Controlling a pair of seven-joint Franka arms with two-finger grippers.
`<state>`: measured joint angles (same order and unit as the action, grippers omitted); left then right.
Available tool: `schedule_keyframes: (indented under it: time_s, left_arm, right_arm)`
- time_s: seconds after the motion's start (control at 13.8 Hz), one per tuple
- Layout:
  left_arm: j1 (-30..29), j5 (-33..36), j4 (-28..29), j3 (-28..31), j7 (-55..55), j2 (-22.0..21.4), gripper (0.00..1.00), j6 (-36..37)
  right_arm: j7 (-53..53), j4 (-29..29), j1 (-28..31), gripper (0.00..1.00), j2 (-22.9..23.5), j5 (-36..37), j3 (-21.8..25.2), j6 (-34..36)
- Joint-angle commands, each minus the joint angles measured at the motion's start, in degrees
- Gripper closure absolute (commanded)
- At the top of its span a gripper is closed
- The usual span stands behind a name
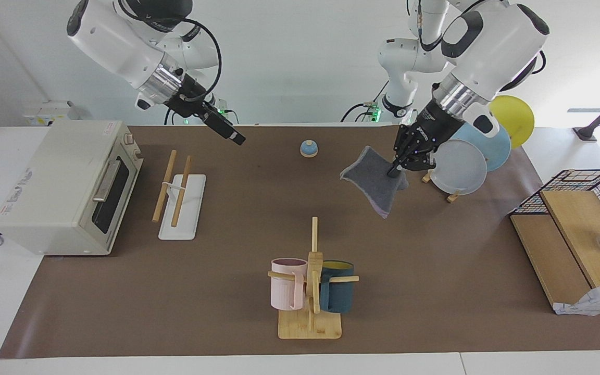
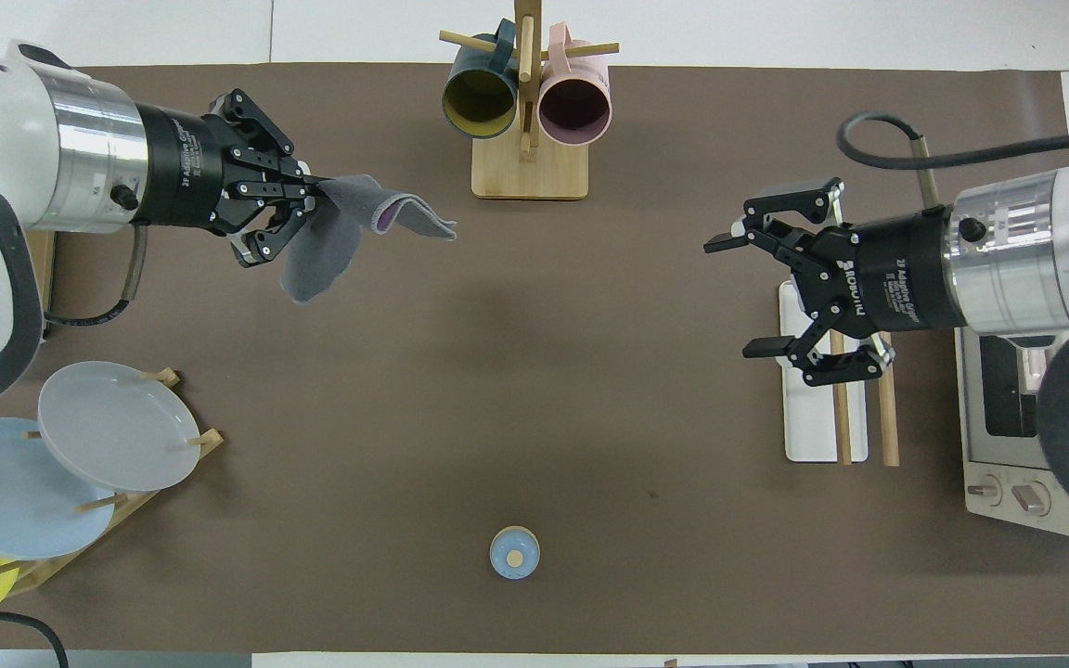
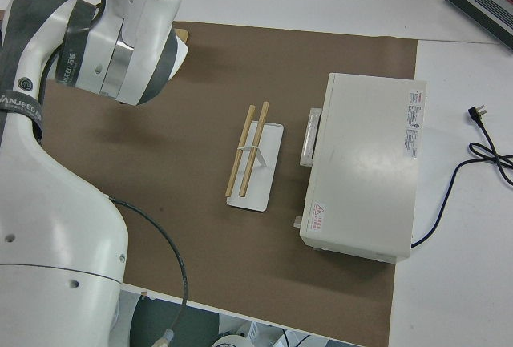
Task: Fold towel and hang on rack
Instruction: 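Grasp the towel with the right gripper from the left gripper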
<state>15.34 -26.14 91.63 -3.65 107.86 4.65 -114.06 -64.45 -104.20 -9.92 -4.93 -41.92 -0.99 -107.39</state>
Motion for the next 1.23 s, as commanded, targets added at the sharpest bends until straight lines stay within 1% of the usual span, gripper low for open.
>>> schedule_keyframes:
  time_s: [0.0,0.14,0.29,0.43,0.51,0.65,0.8,1.01,1.16]
  left_arm:
    - [3.46,-1.10,4.16,0.49,10.32,-2.27,1.00,-5.37]
    - [4.60,-2.50,6.01,0.40,16.39,-3.06,1.00,-7.49]
    - [5.05,-2.68,7.60,0.31,22.19,-3.77,1.00,-9.16]
    - [6.36,-3.12,8.91,0.31,24.14,-4.55,1.00,-9.34]
    - [6.45,-3.64,9.79,0.31,24.59,-4.99,1.00,-9.60]
    - [7.94,-3.65,10.41,0.31,24.59,-5.52,1.00,-9.96]
    - [8.65,-3.65,10.85,0.31,24.33,-5.87,1.00,-10.31]
    - [10.31,-3.65,11.47,0.40,24.33,-6.05,1.00,-11.63]
    - [10.41,-3.65,11.82,0.40,24.42,-6.31,1.00,-12.33]
  right_arm:
    - [-8.30,-2.59,-3.86,0.00,-1.57,-3.34,0.11,-7.54]
    - [-11.56,-2.77,-7.64,0.00,-0.70,-3.52,0.11,-13.34]
    - [-12.97,-2.59,-11.15,0.00,1.49,-3.69,0.02,-18.97]
    - [-13.50,-2.59,-13.44,0.00,3.34,-6.32,0.02,-23.80]
    - [-13.42,-2.33,-14.33,0.00,4.65,-6.50,0.02,-26.26]
    - [-13.42,-1.80,-18.09,0.00,7.47,-6.68,0.02,-33.20]
    - [-13.42,-1.28,-20.83,0.00,9.93,-9.22,0.02,-39.44]
    - [-13.42,0.21,-21.98,0.00,12.40,-9.85,-0.16,-41.67]
    - [-13.33,0.40,-21.28,0.00,12.58,-9.85,-0.16,-41.67]
